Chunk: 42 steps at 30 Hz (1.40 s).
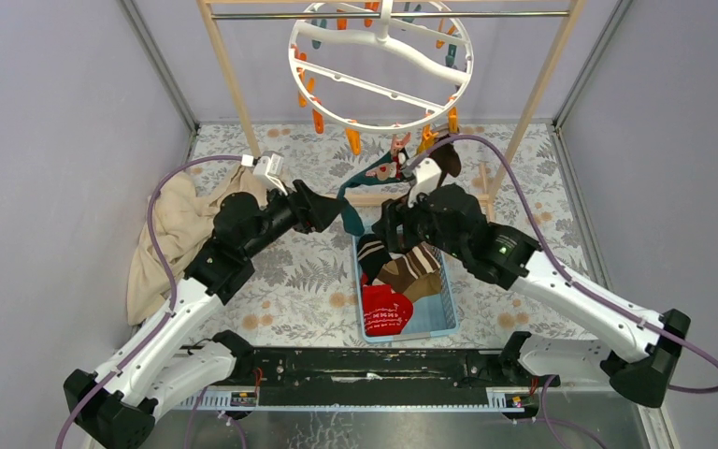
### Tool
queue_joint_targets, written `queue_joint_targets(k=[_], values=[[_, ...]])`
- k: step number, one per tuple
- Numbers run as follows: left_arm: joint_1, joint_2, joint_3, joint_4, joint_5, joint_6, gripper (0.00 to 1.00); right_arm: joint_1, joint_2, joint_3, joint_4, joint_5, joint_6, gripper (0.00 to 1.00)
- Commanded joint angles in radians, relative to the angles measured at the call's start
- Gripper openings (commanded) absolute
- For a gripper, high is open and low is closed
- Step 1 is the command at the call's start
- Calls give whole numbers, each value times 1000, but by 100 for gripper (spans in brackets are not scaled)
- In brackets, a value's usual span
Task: Remove the socks clipped to the hanger
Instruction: Remove the sock from the hanger.
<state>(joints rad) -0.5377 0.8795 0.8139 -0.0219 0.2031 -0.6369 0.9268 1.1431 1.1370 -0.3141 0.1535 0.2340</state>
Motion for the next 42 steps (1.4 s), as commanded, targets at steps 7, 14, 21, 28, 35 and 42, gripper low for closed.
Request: queue_joint_targets(k=[7,14,21,28,35,42], values=[[-5,10,42,19,47,19,48,-97,-164,-69,135,72,61,76],[-5,22,55,19,56,16,35,-105,-159,-12,142,102,34,74],[-5,20,71,19,67,11,32,-105,-113,-9,159,35,49,71],[-5,17,79,20,78,5,31,-105,-117,-86,276,-130,82,69],[-5,8,86,19,80,-3,30,-105,-139,-52,251,-102,72,66],[-5,3,94,19,90,-21,29,-105,-129,-28,207,-134,68,64]])
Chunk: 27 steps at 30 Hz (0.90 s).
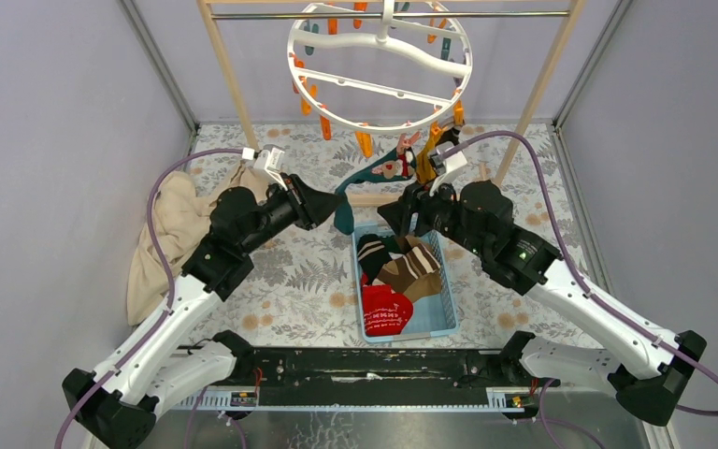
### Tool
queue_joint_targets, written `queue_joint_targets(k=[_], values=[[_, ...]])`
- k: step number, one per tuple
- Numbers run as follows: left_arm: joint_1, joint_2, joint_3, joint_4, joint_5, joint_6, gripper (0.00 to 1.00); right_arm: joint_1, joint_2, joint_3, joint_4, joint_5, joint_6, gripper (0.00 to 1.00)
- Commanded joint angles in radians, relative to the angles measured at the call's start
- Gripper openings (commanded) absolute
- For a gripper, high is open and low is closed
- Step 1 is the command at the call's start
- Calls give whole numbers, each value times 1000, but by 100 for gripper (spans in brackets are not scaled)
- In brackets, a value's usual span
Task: Remove the socks clipped to the hanger
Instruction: Remove the sock from the hanger.
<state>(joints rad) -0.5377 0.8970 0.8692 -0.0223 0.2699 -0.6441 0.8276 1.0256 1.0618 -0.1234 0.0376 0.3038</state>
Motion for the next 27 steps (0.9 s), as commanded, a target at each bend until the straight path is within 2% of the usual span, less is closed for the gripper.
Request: queue_joint_targets(k=[1,9,16,27], values=[[-5,-17,41,19,24,-14,28,-5,-18,46,16,-8,1,64],[-5,-37,54,-3,22,-18,27,-5,-91,106,-25,167,-50,64],[-7,-40,53,-3,54,-42,26,-6,-94,155,19,340,-84,65],[-18,-81,32,-2,88,-89,25,-5,3,246,79,419,-56,65]])
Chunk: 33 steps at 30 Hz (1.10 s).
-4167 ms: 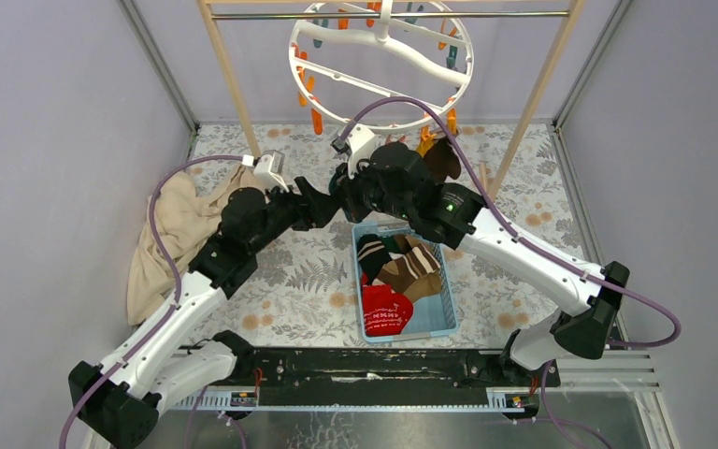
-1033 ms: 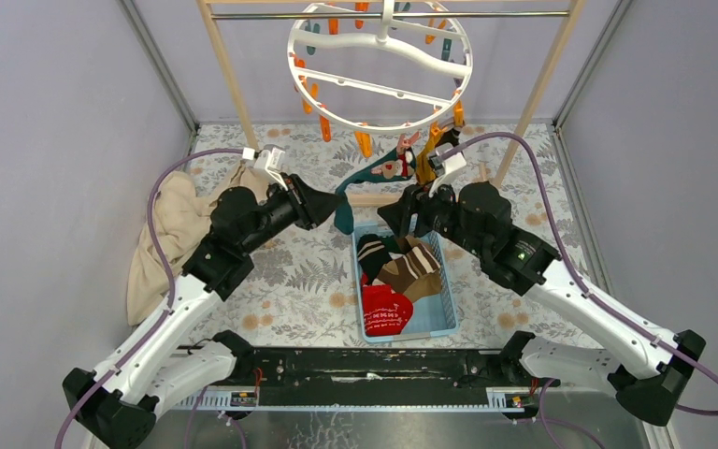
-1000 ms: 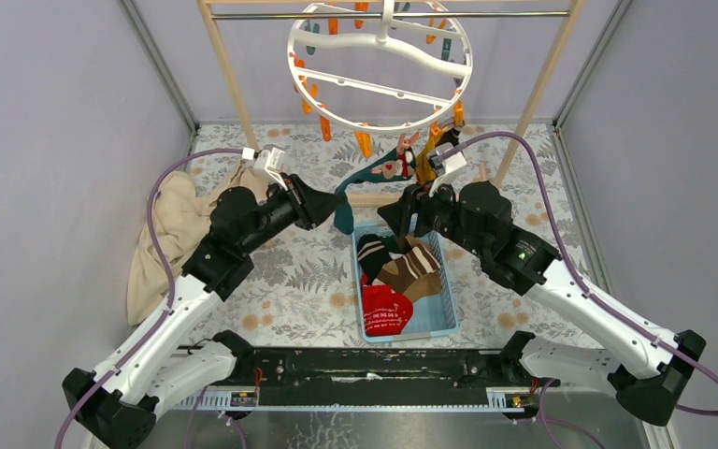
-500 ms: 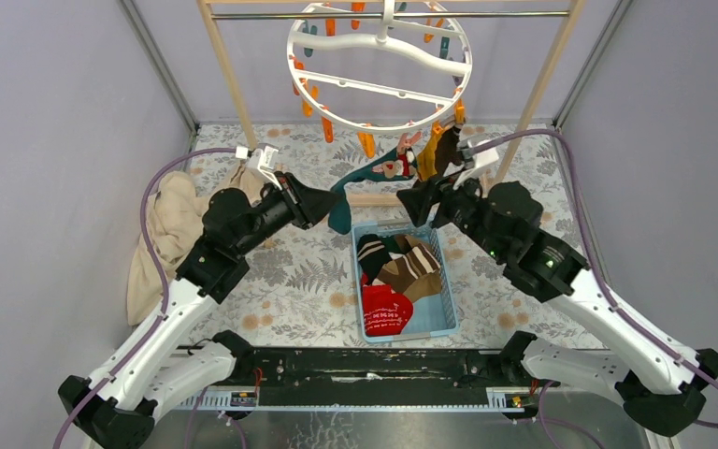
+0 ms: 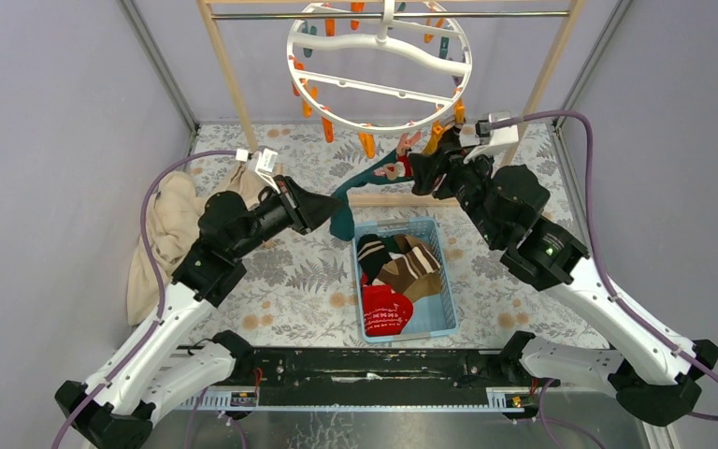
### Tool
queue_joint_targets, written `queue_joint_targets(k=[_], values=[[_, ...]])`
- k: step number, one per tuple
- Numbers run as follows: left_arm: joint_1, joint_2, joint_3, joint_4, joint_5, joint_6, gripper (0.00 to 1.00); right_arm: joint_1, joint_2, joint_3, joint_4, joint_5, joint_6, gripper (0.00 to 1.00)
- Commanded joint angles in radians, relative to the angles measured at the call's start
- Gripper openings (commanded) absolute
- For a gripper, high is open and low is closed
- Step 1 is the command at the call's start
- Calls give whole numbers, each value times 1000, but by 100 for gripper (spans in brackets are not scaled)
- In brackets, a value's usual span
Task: Remove the socks clipped to the hanger
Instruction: Remove the sock from the hanger.
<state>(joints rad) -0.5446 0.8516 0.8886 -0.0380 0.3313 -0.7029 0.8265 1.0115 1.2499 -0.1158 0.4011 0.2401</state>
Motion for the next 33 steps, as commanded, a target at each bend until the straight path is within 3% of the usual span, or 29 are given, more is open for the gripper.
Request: queue_joint_targets(k=[1,12,33], values=[[-12,-42,6,13,26,-35,25,-4,23,60,78,55,10,65],[-31,-76,-34,23,44,-65,24,-4,98,91,157,38,56,64],[-34,-104,-52,24,69,-75,23,-4,182,142,139,81,104,63]])
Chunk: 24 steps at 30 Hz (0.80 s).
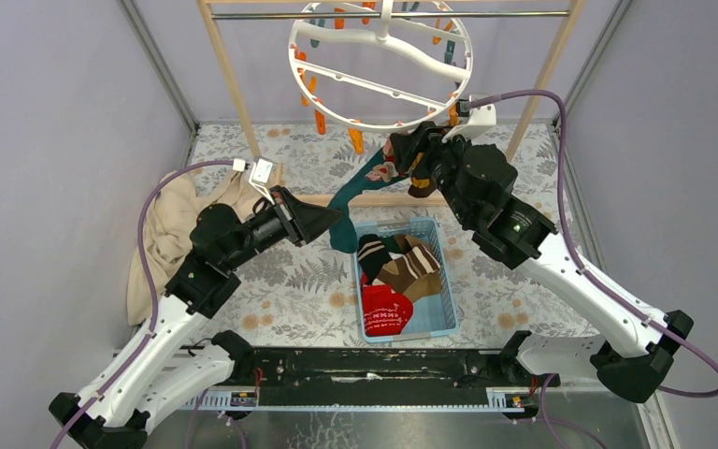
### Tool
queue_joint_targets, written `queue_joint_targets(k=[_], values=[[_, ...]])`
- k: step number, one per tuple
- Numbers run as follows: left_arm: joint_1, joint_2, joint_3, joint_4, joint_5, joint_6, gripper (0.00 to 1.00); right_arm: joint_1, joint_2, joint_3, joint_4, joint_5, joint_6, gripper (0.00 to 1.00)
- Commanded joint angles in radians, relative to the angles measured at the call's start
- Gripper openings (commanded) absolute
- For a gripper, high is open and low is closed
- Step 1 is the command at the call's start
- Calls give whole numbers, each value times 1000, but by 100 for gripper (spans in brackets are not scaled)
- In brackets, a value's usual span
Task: Remove the socks clipped to the hanger
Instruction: Remove the sock from the hanger.
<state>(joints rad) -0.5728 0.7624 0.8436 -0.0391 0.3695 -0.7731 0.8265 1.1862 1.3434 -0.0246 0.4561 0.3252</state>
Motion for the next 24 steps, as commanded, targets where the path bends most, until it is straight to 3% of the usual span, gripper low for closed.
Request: queue_joint_targets(k=[1,24], values=[[-7,-14,-7,25,31,-5,23,-4,8,49,47,25,21,63],[-6,-20,-13,23,46,1,22,-3,36,62,50,-26,56,59]])
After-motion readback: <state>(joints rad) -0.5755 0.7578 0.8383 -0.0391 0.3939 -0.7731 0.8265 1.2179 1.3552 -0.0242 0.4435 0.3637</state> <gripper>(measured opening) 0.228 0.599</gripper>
